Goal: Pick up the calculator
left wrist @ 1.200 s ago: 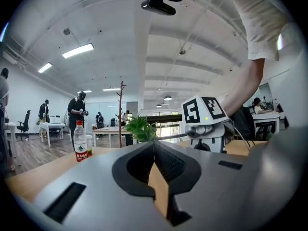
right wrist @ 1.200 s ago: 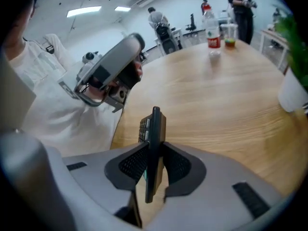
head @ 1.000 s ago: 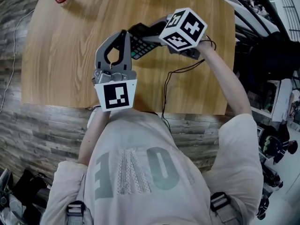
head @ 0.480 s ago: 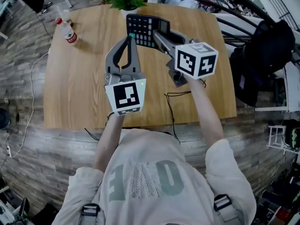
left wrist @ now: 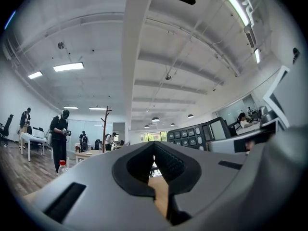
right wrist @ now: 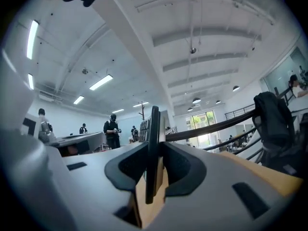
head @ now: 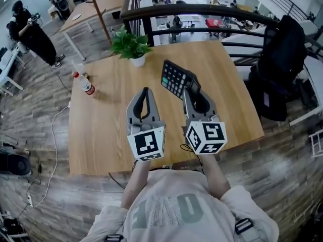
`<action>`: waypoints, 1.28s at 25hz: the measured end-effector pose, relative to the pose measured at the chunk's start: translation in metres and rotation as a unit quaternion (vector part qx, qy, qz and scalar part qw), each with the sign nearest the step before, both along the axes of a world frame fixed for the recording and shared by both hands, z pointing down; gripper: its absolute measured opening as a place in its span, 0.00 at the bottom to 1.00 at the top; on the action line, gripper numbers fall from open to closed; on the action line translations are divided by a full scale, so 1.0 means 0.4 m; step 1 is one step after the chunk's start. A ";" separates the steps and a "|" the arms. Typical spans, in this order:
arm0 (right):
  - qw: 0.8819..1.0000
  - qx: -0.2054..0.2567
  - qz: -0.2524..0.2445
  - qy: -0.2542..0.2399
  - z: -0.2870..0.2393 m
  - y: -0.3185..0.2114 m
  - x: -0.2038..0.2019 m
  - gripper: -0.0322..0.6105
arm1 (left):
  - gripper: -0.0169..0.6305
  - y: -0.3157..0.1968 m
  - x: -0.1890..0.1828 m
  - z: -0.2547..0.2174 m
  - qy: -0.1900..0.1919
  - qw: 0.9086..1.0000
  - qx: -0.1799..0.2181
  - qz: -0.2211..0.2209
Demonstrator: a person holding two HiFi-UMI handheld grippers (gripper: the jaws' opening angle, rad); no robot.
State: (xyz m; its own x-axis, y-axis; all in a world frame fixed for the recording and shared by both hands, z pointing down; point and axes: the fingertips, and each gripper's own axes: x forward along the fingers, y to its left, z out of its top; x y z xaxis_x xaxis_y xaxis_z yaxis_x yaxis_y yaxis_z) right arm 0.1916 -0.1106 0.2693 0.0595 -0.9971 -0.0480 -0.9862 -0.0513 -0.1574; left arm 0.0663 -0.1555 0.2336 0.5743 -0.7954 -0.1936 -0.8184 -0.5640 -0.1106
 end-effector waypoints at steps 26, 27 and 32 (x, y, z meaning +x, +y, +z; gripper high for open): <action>0.999 0.016 0.009 0.029 -0.016 0.041 -0.007 0.20 | 0.04 0.014 0.000 -0.029 0.020 1.000 0.018 0.001; 0.999 0.017 0.009 0.031 -0.020 0.041 -0.006 0.20 | 0.04 0.016 0.001 -0.032 0.020 1.000 0.019 0.001; 0.999 0.027 0.012 0.043 -0.039 0.039 0.000 0.20 | 0.04 0.018 0.017 -0.041 0.018 0.999 0.027 0.007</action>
